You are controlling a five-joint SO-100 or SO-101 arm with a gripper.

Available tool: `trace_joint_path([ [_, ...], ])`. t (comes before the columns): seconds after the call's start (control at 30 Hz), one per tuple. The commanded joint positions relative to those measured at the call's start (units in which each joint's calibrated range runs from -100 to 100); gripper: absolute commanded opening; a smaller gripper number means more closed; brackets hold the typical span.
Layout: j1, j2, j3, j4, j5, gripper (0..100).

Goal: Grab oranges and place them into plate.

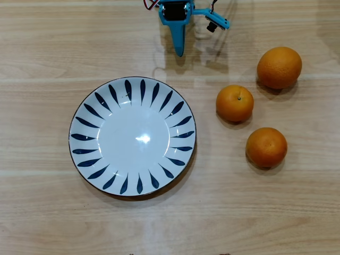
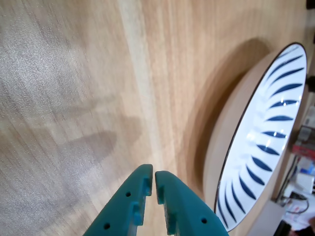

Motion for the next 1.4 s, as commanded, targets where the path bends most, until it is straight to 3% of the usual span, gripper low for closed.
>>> trace_joint_path([
  [0.0, 0.1, -0.7, 0.1, -0.1, 0.1, 2],
  [0.53, -0.5, 4.2, -1.9, -0.1, -0.2, 2],
  [0.73, -7.5, 16.1, -21.1, 1.0, -0.2, 2],
  [0.87, -10.8, 22.1, -38.6, 14.3, -0.7, 2],
  [1.1, -12.6, 36.5, -70.7, 39.6, -8.8, 2],
  [1.27, -21.8, 50.5, -84.5, 43.2, -15.2, 2],
  [1.37, -24.7, 53.5, -86.9, 43.1, -23.4, 2],
])
